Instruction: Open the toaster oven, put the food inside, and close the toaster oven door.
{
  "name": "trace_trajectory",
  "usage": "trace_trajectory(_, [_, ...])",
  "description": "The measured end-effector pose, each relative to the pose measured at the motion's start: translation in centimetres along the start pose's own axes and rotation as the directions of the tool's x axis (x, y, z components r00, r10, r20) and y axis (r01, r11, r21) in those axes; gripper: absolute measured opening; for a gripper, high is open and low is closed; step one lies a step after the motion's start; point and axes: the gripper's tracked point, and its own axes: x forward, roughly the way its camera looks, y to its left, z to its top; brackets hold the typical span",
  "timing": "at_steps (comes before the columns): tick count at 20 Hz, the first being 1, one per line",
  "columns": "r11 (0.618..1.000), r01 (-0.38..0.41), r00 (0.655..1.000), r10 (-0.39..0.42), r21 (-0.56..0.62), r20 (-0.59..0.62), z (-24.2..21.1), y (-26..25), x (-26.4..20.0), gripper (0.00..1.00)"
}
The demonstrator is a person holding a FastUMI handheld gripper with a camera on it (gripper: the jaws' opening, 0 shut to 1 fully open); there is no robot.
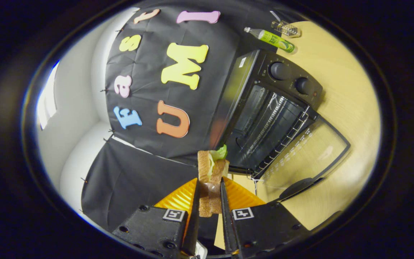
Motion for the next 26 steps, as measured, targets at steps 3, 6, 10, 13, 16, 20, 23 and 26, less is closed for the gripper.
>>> trace_trajectory(3, [0.998,0.052,0.999,-0.053,0.022,0.005,0.0,-2.5,1.0,0.34])
trace_trajectory(6, [0.997,0.071,0.997,-0.072,0.03,0.017,0.3,-3.9,1.7,0.34])
trace_trajectory(10, [0.995,0.051,0.992,-0.06,0.085,0.109,3.3,-5.4,4.5,0.34])
trace_trajectory(13, [0.993,0.051,0.981,-0.071,0.11,0.182,5.6,-6.4,7.7,0.34])
trace_trajectory(16, [0.993,0.073,0.973,-0.091,0.089,0.214,6.9,-7.7,10.7,0.34])
trace_trajectory(20, [0.987,0.158,0.961,-0.146,-0.03,0.233,7.3,-9.5,12.7,0.35])
trace_trajectory(23, [0.973,0.22,0.948,-0.195,-0.072,0.251,8.1,-11.0,12.2,0.36])
trace_trajectory(26, [0.935,0.298,0.944,-0.259,-0.193,0.202,7.2,-11.1,12.0,0.4])
